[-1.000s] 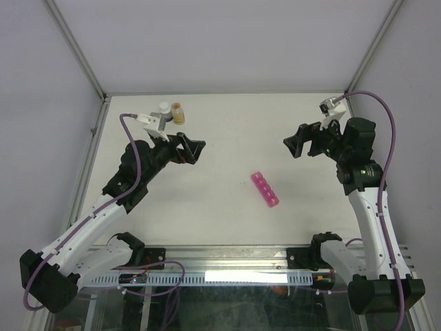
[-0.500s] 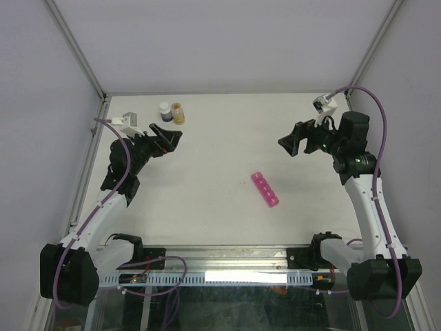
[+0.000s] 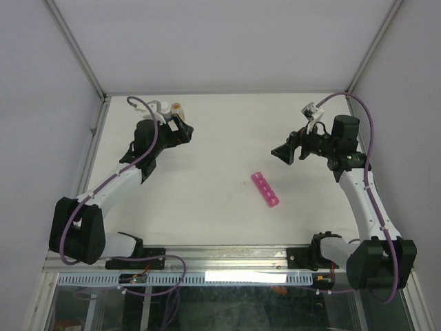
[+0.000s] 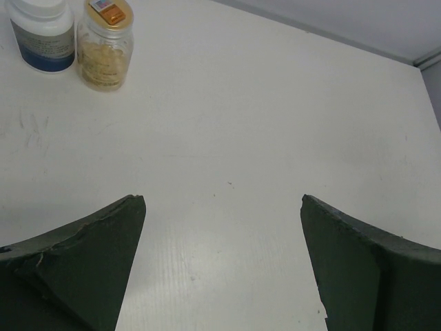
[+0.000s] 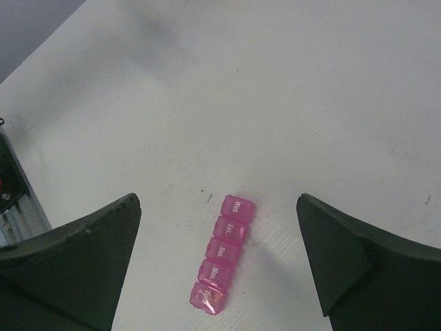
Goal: Sort the pills into containers
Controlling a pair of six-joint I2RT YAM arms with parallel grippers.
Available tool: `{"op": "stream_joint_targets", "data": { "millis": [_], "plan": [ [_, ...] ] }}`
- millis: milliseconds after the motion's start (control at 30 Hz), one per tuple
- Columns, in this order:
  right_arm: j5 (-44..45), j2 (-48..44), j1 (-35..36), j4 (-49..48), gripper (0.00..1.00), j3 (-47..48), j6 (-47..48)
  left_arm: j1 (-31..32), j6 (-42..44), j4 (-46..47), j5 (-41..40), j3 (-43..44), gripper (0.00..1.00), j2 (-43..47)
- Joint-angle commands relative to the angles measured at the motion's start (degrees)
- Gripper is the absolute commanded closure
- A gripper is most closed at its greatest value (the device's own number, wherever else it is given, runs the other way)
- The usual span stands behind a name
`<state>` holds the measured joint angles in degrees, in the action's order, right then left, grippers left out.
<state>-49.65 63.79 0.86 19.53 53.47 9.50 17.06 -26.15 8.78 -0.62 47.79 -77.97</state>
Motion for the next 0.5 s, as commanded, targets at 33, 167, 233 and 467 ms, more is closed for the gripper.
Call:
{"op": "stream_joint_targets", "data": {
  "millis": [33,167,233,467],
  "plan": [
    [-1.71,1.07,-0.72,-0.87,0.0,1.04,5.12,-1.94,0.27,0.64,3.43,8.68,0.01,-9.3],
    [-0.77,1.83,-0.37,3.48,0.0,2.02,10.67,-2.11,-0.19,-1.96,8.83,14.0,0.05,-14.62],
    [1.64,2.76,0.66,6.07,0.0,2.58,13.75,-1.79,-0.27,-2.03,12.45,14.08,0.07,-15.14],
    [11.41,8.72,11.01,11.98,0.0,3.26,17.81,-0.79,-1.76,5.13,18.71,1.13,0.07,-5.85]
  ]
}}
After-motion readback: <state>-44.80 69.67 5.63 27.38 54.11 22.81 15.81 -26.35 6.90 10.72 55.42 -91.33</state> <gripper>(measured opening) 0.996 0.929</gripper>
